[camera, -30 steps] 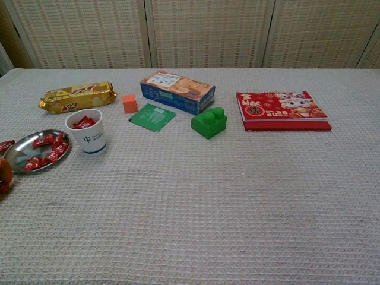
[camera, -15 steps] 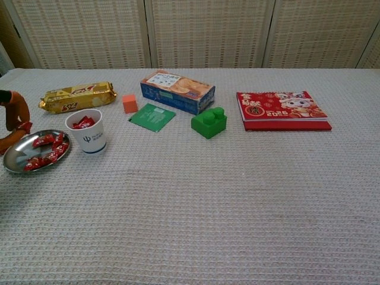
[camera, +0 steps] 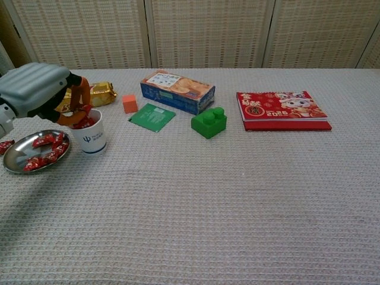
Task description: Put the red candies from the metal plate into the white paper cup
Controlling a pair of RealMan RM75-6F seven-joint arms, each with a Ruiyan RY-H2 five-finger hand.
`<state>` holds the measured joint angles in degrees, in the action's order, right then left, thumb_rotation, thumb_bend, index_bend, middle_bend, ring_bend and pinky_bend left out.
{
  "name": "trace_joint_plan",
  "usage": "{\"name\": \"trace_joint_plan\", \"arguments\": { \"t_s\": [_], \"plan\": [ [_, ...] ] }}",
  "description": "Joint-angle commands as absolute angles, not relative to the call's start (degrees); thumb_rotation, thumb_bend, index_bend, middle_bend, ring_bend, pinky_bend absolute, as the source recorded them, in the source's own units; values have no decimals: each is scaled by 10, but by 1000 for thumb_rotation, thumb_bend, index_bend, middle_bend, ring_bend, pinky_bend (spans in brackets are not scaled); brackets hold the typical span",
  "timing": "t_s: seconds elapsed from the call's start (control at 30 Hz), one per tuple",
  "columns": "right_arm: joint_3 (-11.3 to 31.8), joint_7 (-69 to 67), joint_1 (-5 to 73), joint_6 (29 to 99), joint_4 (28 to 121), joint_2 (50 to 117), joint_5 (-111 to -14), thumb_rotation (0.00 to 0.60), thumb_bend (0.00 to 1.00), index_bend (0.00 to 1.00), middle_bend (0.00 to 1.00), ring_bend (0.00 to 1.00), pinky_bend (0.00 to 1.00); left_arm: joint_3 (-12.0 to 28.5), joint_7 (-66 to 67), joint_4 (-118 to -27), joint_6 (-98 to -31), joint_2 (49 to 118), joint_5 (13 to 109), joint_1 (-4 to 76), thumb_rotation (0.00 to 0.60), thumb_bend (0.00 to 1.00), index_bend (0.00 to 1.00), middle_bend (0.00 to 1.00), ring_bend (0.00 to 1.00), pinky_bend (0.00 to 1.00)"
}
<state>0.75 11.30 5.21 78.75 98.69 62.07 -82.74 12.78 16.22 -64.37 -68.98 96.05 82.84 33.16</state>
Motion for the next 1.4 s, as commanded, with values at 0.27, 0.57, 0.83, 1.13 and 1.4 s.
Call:
{"name": "trace_joint_plan", "arguments": {
  "t_s": [0.27, 0.57, 0.83, 1.13, 1.4],
  "plan": [
    [7, 113, 53, 787, 986, 622, -829, 600, 32, 0, 0, 0, 0, 109, 165, -645, -695, 961, 829, 335, 600, 401, 251, 304, 720, 1000],
    [4, 115, 50, 792, 990, 621, -837, 600, 32, 0, 0, 0, 0, 99, 174, -690, -709, 936, 829, 326, 600, 395, 139, 214, 719, 1000],
    [1, 106, 46, 798, 990, 617, -847, 600, 32, 0, 0, 0, 0, 90, 142, -719, -761, 889, 824, 282, 600, 392, 163, 231, 719, 1000],
    [-9, 108, 43, 806, 995, 617, -871, 600, 32, 0, 0, 0, 0, 64, 112, -685, -719, 857, 765, 236, 600, 393, 95, 188, 719, 1000],
    [-24, 94, 31, 831, 999, 610, -913, 600, 32, 0, 0, 0, 0, 59, 119, -616, -658, 888, 734, 243, 600, 389, 95, 168, 719, 1000]
  ]
}}
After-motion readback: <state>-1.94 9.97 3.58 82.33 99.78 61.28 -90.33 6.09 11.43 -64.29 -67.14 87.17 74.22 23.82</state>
